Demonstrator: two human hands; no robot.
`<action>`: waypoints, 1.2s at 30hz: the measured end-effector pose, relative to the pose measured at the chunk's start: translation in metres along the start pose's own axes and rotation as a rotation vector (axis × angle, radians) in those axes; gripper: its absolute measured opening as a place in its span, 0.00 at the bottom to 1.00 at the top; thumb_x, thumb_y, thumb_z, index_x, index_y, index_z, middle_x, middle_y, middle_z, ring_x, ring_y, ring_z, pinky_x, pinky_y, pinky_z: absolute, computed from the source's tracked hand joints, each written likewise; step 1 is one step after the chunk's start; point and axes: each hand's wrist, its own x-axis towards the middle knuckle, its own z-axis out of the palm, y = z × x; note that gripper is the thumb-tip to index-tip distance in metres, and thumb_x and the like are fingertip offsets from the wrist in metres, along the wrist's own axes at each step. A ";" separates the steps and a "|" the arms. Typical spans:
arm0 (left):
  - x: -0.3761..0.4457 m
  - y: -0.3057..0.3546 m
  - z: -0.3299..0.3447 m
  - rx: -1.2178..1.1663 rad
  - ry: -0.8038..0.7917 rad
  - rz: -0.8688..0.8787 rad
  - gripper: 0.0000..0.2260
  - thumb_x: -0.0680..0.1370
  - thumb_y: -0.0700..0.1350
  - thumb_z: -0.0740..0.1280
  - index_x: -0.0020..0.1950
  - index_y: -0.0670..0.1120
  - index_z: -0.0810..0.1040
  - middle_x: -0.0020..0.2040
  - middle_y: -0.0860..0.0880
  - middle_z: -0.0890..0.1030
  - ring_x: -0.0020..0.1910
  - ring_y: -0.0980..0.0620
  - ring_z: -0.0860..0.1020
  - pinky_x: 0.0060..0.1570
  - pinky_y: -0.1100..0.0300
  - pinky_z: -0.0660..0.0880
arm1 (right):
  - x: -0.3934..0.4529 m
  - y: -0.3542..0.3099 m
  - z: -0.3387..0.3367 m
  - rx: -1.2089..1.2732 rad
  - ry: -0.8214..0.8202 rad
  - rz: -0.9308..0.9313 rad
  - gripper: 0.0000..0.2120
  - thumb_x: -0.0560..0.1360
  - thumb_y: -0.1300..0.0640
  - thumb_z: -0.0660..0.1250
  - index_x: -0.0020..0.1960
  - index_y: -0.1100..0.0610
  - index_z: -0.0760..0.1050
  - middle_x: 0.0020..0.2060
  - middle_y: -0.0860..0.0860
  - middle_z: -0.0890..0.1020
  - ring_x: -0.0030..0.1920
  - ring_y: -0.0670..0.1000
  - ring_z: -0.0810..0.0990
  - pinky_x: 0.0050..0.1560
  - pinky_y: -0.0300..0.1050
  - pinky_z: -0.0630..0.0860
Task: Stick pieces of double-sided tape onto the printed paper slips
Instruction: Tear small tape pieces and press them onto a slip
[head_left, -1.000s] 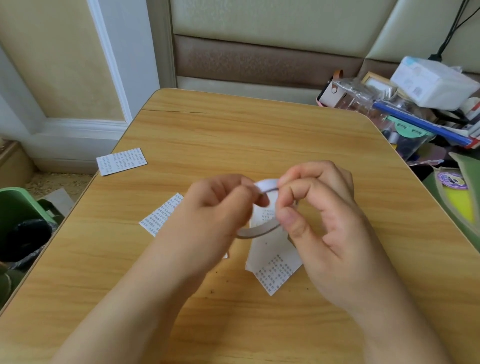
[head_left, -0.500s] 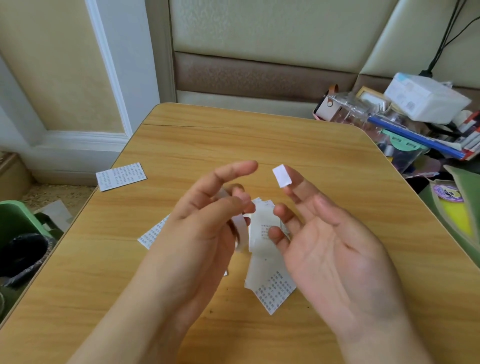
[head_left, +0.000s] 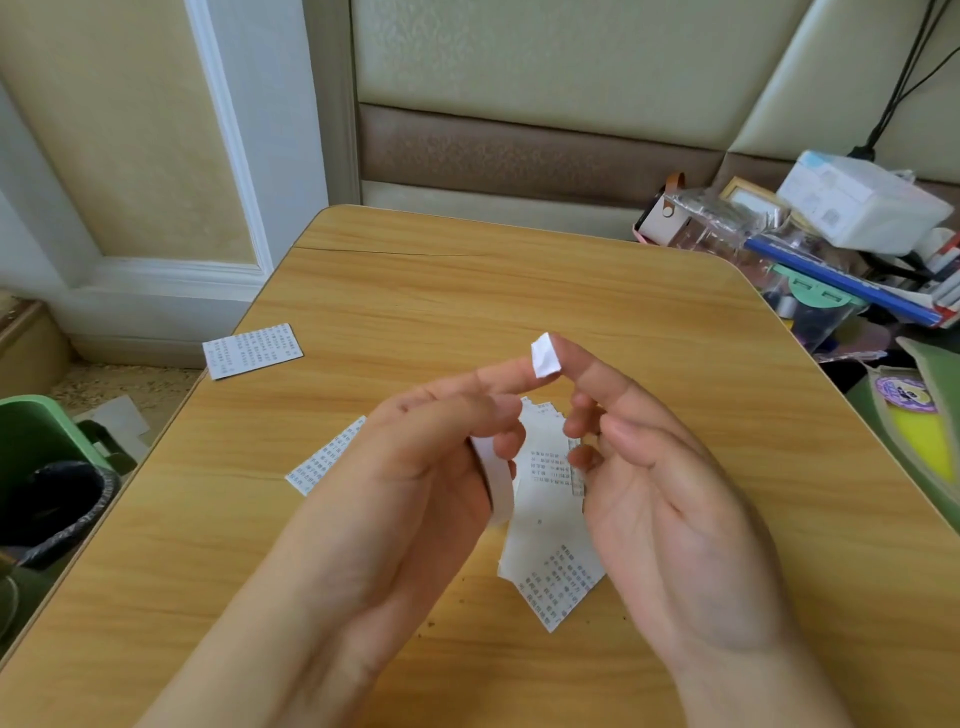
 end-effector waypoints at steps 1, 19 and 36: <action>0.000 -0.001 -0.001 -0.023 0.007 -0.012 0.18 0.62 0.46 0.69 0.50 0.42 0.85 0.33 0.52 0.72 0.34 0.56 0.69 0.41 0.58 0.62 | 0.000 -0.001 -0.001 -0.029 0.012 -0.017 0.19 0.69 0.55 0.61 0.56 0.44 0.82 0.44 0.40 0.76 0.50 0.39 0.72 0.58 0.41 0.65; -0.002 -0.003 -0.001 -0.173 0.000 -0.053 0.21 0.58 0.41 0.72 0.51 0.37 0.83 0.34 0.51 0.72 0.34 0.54 0.70 0.41 0.56 0.62 | -0.004 -0.004 -0.005 -0.751 0.191 -0.274 0.21 0.72 0.50 0.54 0.57 0.30 0.75 0.46 0.37 0.68 0.52 0.48 0.69 0.61 0.49 0.66; 0.001 -0.004 -0.006 -0.258 -0.045 -0.101 0.23 0.60 0.44 0.74 0.53 0.37 0.82 0.36 0.50 0.70 0.35 0.54 0.70 0.40 0.59 0.66 | -0.003 0.002 -0.007 -0.874 0.260 -0.366 0.22 0.74 0.53 0.54 0.61 0.31 0.72 0.45 0.37 0.69 0.53 0.45 0.70 0.62 0.52 0.66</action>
